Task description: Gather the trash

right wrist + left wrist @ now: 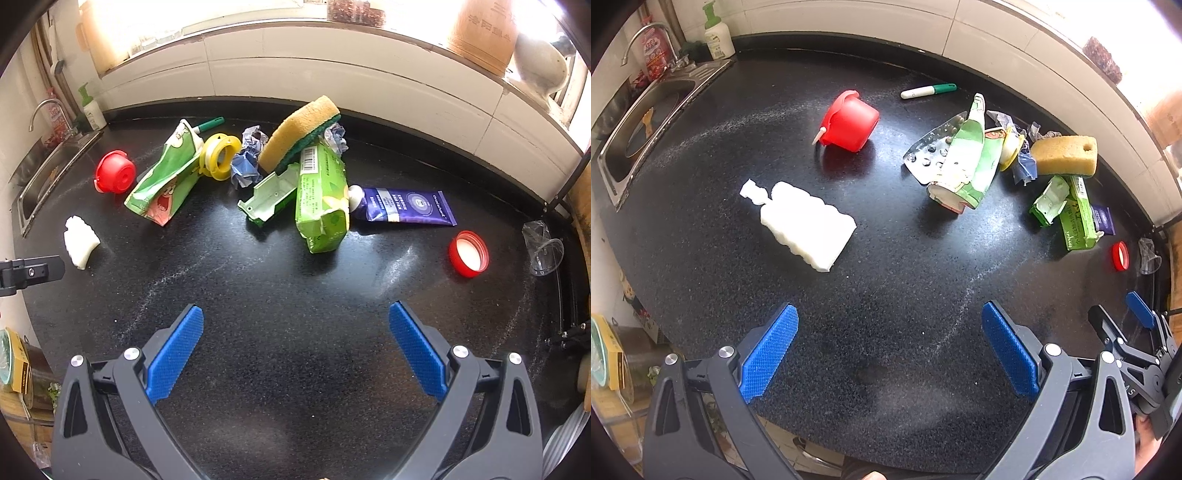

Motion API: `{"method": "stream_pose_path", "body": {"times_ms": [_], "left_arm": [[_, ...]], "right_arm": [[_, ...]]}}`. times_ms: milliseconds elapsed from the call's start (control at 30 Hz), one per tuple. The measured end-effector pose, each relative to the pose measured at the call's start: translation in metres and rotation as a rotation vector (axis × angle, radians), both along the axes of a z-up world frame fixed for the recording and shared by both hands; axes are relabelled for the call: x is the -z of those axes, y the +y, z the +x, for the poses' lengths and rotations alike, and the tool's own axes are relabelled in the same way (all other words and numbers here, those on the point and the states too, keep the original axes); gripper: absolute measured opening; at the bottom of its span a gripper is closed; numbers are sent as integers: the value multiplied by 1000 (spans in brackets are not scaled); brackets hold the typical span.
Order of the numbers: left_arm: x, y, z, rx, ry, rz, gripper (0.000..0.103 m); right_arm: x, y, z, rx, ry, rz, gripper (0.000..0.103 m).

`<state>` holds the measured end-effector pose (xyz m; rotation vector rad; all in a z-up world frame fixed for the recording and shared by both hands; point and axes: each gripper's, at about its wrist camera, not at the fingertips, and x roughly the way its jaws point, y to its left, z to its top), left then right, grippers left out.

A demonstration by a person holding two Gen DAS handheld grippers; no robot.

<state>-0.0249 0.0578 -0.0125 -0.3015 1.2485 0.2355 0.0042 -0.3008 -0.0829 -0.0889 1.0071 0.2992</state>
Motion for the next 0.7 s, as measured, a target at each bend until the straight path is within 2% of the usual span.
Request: {"method": "stream_pose_path", "body": {"times_ms": [133,333,533,700], "left_arm": [[2,-2,4,9,4,3,97],[4,0,11,12,14,8,97],[10,4,20,9,29,9,97],[15,5,31,6,38,6,97]], "right_arm": [[4,-1,3,5,11,-26,97],[19,4,10,-16,101,-117,97],[35,17,13,-87,166,-123,97],[39,17,23,-80,174,-129,97]]}}
